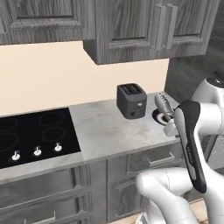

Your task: Pick up the tongs from the counter and place them near the plate next to the oven.

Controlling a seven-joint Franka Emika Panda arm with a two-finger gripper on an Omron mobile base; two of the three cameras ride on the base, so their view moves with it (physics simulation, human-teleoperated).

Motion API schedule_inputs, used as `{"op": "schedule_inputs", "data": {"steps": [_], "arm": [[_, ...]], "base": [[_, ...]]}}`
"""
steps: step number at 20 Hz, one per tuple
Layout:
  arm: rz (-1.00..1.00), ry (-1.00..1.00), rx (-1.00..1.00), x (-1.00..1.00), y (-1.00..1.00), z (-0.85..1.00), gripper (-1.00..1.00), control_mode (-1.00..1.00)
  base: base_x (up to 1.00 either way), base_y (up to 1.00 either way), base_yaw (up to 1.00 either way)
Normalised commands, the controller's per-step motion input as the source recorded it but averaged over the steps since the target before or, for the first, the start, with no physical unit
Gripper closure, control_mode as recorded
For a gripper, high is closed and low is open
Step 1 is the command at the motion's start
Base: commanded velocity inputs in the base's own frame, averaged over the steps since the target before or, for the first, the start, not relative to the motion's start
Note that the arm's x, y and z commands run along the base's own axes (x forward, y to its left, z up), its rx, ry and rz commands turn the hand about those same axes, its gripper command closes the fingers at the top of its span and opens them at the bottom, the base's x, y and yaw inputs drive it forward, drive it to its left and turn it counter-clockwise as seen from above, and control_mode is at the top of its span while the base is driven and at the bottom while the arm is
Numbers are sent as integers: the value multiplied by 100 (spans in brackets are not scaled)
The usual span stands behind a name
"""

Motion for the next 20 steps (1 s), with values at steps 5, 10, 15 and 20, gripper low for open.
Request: {"op": "schedule_inputs", "data": {"steps": [5, 10, 15, 20], "arm": [[0, 0, 0, 0, 0, 0, 100, 100], [0, 0, 0, 0, 0, 0, 100, 100], [0, 0, 0, 30, -7, -12, 100, -100], [0, 0, 0, 64, -23, -33, 100, -100]], "base": [[30, -15, 0], [35, -16, 0], [17, -2, 0], [0, 0, 0]]}}
